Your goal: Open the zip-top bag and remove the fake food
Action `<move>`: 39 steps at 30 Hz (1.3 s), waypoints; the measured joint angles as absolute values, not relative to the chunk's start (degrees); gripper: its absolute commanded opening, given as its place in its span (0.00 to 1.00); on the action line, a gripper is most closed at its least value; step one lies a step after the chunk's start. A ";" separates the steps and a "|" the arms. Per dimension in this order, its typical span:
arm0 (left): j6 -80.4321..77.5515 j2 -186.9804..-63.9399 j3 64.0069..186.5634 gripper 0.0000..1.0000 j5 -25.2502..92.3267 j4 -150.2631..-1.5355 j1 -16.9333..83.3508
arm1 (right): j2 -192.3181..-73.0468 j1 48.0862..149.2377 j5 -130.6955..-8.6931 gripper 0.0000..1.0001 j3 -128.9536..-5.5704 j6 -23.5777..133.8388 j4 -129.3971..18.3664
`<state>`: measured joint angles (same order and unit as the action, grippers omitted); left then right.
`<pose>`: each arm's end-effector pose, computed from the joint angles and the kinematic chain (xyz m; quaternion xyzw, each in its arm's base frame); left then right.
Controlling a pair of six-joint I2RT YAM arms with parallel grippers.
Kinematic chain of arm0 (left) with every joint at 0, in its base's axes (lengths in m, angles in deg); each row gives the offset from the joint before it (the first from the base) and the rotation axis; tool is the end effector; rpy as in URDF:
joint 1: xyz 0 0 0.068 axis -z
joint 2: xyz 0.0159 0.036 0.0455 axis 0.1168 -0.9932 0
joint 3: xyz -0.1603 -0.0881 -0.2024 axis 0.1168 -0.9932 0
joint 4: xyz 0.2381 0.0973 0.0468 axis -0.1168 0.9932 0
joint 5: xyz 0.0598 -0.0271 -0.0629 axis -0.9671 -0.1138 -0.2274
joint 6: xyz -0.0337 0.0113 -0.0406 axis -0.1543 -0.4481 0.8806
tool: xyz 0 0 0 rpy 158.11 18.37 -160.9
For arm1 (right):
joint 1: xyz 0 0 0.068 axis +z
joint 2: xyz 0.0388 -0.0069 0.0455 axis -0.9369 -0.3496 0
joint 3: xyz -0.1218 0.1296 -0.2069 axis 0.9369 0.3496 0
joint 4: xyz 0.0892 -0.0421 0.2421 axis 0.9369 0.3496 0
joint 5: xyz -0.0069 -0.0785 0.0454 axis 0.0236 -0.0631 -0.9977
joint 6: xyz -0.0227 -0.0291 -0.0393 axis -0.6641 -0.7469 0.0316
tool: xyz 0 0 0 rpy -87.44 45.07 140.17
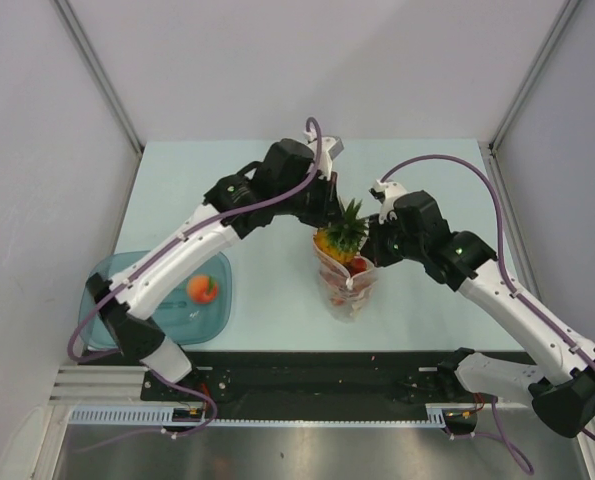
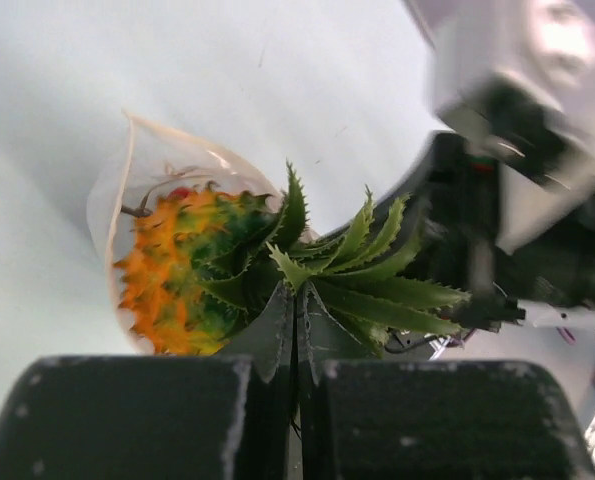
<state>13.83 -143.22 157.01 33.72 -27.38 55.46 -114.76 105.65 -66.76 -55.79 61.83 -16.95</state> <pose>0.2287 -0.2687 0.4178 0.2016 0.8648 -0.3308 0.3195 0.1847 0.1384 0.3457 -0.1937 0.8777 0.2169 0.3809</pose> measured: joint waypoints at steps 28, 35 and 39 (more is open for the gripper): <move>23.78 -111.77 134.74 0.00 -8.42 -8.30 34.24 | -115.06 101.63 -69.08 0.00 -54.52 62.82 -17.72; 35.23 -112.27 119.24 0.00 -11.87 0.70 32.53 | -115.30 101.52 -70.00 0.00 -54.52 62.80 -17.89; 42.20 -112.25 113.41 0.00 -9.75 2.47 32.23 | -115.30 101.52 -70.06 0.00 -54.52 62.80 -17.89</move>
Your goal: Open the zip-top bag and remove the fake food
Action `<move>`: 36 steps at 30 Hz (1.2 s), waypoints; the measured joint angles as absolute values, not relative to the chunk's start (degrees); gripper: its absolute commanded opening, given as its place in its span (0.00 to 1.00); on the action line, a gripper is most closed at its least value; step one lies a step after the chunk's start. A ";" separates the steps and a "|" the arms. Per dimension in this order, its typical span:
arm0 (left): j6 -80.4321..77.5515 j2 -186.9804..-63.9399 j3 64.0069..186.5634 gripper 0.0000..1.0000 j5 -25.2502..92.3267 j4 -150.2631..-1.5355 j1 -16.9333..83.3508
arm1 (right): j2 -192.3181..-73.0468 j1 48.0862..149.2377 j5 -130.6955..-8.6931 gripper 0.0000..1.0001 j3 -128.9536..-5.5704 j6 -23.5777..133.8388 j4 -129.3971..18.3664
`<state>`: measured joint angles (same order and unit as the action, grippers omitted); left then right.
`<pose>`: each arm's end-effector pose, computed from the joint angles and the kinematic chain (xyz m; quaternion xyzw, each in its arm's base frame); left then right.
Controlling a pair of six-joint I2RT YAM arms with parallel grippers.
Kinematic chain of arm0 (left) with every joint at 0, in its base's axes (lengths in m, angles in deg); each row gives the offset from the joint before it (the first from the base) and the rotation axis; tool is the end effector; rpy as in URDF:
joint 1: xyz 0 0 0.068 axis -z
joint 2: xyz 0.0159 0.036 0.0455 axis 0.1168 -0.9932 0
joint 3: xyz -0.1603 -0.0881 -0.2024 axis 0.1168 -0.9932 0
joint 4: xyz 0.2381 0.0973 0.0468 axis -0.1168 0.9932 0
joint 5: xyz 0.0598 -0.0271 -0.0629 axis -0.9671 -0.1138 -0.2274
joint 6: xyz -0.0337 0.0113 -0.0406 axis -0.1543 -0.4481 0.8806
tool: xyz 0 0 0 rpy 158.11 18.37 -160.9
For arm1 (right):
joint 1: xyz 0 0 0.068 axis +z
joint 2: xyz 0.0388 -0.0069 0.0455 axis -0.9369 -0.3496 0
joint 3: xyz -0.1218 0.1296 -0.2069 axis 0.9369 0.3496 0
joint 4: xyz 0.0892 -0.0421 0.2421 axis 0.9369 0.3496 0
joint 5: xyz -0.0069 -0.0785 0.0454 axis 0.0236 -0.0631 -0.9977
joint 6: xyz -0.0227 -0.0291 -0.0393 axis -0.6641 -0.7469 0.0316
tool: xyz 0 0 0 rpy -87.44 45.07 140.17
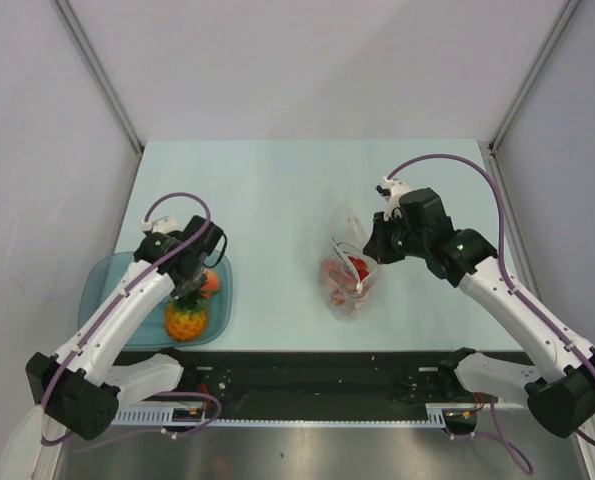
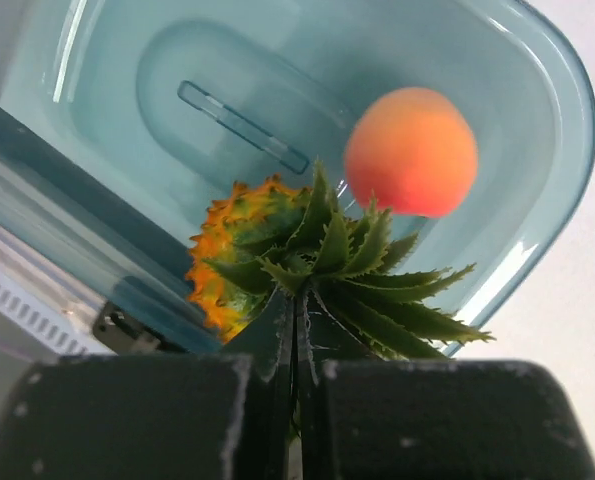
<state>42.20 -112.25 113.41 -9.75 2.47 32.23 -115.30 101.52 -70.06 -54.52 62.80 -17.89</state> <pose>0.1575 -0.0525 0.2978 -0.2730 0.9090 0.1643 0.2688 0.1956 0.1280 0.3379 -0.1667 0.8854 0.2273 0.3696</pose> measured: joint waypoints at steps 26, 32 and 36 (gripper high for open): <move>32.63 -104.90 112.38 0.91 17.53 -26.86 32.03 | -115.30 101.28 -71.09 0.00 -54.30 62.86 -18.42; 30.09 -105.78 111.22 0.64 35.47 -50.81 34.89 | -115.30 101.28 -71.62 0.00 -54.30 63.08 -18.68; 26.22 -115.81 120.23 0.43 41.99 -57.24 42.41 | -115.30 101.30 -72.03 0.00 -54.32 63.19 -18.68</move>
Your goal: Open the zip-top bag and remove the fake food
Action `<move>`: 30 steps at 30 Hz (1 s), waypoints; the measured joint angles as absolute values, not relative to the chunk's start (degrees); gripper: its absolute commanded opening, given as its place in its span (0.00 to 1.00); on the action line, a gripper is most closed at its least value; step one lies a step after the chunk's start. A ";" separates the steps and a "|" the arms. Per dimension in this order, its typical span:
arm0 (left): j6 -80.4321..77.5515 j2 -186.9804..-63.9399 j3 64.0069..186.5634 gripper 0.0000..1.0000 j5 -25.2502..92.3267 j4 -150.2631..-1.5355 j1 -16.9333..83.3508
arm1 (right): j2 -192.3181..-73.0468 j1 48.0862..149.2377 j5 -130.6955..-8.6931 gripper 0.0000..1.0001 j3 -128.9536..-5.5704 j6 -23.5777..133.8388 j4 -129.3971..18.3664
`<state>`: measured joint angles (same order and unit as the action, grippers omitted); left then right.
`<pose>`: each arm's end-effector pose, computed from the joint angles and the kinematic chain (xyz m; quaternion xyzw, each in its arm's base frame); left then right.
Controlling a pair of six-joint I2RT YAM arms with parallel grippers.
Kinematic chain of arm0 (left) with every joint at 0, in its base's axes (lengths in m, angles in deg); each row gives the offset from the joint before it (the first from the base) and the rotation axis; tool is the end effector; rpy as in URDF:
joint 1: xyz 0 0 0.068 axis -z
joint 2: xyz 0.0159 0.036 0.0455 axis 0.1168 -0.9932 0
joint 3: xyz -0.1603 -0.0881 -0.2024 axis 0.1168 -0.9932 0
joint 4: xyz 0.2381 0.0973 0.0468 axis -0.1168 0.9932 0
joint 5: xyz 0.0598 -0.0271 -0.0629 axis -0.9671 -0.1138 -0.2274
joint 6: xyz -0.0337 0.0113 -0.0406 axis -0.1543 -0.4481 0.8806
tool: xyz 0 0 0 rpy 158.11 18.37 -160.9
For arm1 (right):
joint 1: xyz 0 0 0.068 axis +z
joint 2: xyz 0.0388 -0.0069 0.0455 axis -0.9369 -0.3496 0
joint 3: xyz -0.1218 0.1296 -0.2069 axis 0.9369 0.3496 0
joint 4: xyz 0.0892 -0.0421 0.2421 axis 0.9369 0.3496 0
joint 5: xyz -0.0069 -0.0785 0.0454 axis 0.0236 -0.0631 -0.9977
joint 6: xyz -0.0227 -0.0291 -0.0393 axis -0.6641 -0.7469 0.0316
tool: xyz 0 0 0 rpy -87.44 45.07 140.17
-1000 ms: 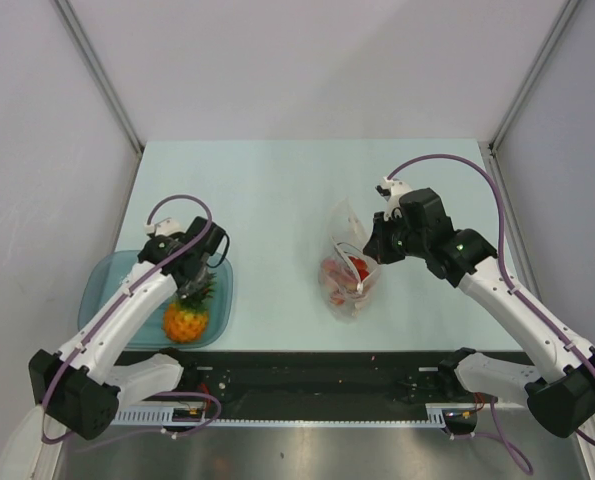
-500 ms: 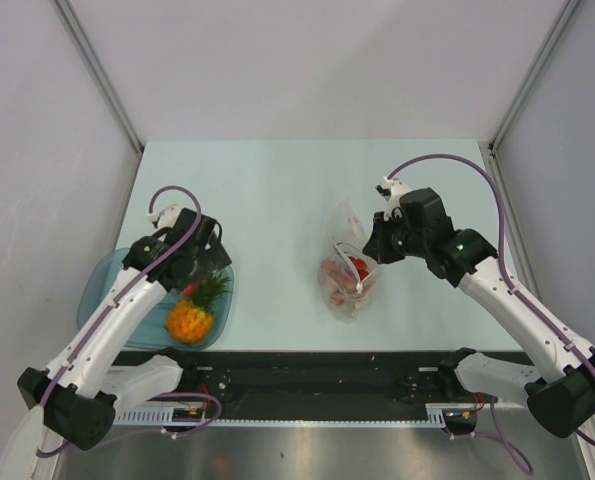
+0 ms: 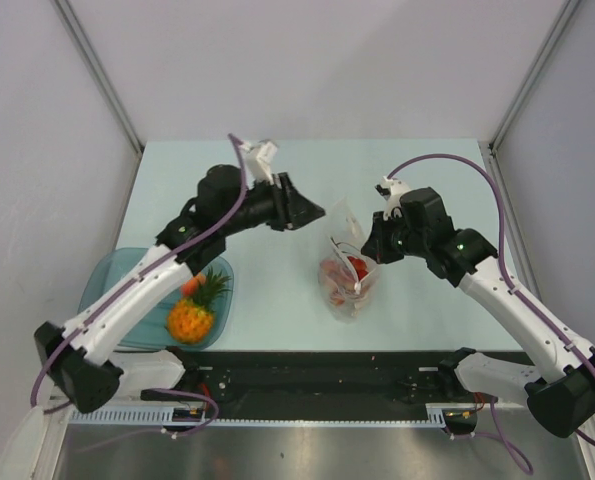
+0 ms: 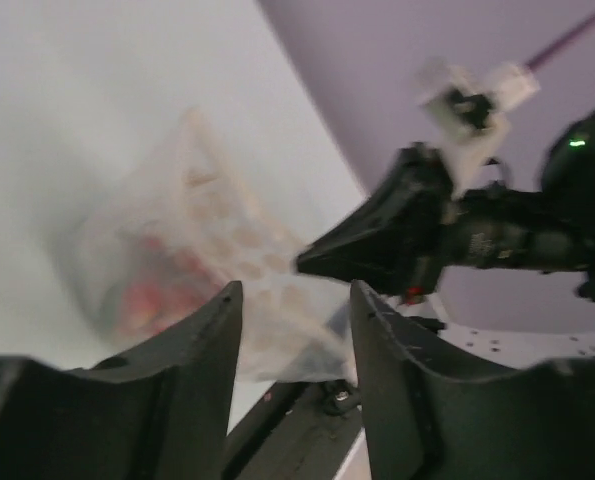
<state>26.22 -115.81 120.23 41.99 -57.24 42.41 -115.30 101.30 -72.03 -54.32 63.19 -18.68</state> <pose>0.2047 -0.1597 0.3915 0.0640 0.7883 -0.4573 0.4067 0.1961 0.1287 0.3381 -0.1691 0.8818 0.2435 0.3669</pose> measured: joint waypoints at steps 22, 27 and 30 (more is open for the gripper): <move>21.57 -129.73 131.16 0.00 35.47 -51.25 54.15 | -115.33 102.31 -74.44 0.00 -58.11 70.88 -20.98; 22.57 -129.56 130.26 0.00 35.69 -48.89 54.22 | -115.37 102.42 -74.68 0.00 -58.11 71.28 -21.24; 22.99 -130.85 130.26 0.00 35.91 -46.84 54.22 | -115.39 102.46 -74.83 0.00 -58.11 71.43 -21.24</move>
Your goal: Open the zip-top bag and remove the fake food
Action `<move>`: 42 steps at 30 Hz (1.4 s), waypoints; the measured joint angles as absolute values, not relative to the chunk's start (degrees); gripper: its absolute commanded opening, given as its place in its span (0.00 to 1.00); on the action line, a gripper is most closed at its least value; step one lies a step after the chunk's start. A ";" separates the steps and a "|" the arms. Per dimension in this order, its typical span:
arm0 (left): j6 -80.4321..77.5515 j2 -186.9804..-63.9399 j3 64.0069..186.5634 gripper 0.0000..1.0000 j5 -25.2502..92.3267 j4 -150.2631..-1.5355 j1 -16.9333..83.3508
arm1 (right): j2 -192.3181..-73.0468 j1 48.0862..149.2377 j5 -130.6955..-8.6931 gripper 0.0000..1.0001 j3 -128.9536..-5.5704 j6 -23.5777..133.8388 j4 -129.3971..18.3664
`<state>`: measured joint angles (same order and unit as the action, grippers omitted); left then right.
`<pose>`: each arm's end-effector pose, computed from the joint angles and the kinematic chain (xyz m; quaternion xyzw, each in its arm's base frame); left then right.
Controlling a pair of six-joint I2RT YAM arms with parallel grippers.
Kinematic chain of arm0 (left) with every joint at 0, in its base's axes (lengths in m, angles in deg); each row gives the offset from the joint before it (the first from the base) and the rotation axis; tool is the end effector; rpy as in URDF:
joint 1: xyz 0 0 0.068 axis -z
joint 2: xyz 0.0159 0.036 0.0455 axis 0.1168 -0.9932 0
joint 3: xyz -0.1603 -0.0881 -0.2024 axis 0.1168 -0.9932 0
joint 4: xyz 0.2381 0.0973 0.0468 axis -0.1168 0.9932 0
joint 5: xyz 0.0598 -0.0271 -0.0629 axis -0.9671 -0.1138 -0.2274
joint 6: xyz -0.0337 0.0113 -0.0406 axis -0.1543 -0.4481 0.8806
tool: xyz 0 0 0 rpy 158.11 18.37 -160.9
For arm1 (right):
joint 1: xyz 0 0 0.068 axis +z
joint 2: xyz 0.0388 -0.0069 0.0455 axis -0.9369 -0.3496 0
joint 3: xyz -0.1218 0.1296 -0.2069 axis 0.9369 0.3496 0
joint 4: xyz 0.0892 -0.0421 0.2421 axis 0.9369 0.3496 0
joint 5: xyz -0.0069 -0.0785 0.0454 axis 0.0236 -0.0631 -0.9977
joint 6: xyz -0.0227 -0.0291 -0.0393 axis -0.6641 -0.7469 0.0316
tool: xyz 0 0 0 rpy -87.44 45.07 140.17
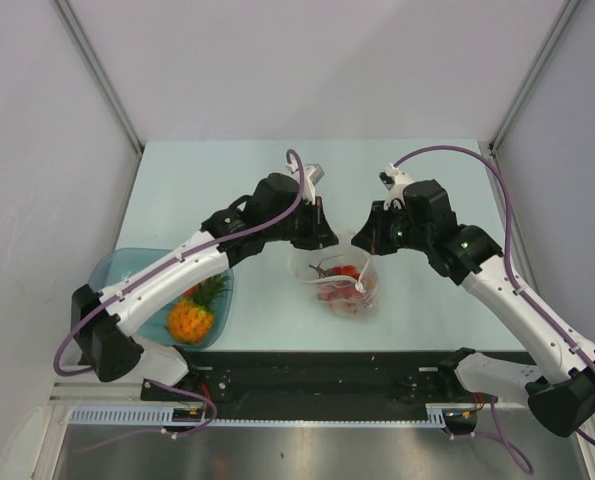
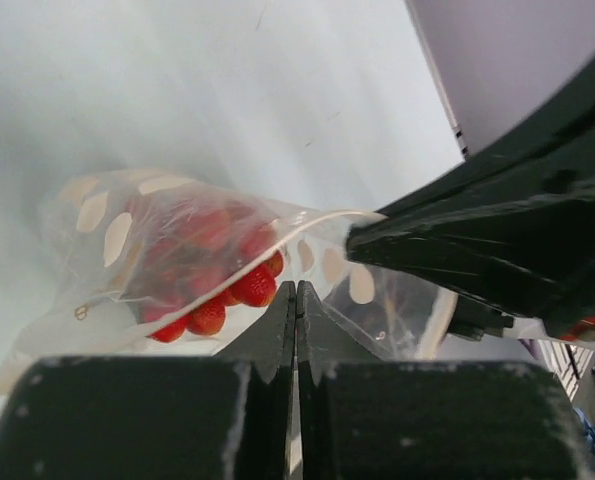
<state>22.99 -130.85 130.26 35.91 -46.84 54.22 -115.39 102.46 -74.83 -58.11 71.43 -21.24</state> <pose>0.2112 -0.2403 0.3628 0.1324 0.8559 -0.3886 0.3143 0.1949 0.1356 0.3639 -0.1280 0.8621 0.3117 0.3784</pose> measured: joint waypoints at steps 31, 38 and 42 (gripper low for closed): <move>19.36 -150.83 133.54 0.70 23.06 -34.66 55.79 | -115.09 102.57 -75.62 0.00 -56.12 72.28 -22.09; 19.91 -151.18 132.86 0.53 20.06 -37.28 55.85 | -114.58 103.23 -75.75 0.00 -54.74 72.54 -22.20; 20.13 -151.18 130.89 0.47 19.76 -41.74 55.83 | -114.08 103.75 -76.10 0.00 -54.06 72.89 -22.13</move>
<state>20.13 -151.18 130.89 19.76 -41.74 55.83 -114.08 103.75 -76.10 -54.06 72.89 -22.13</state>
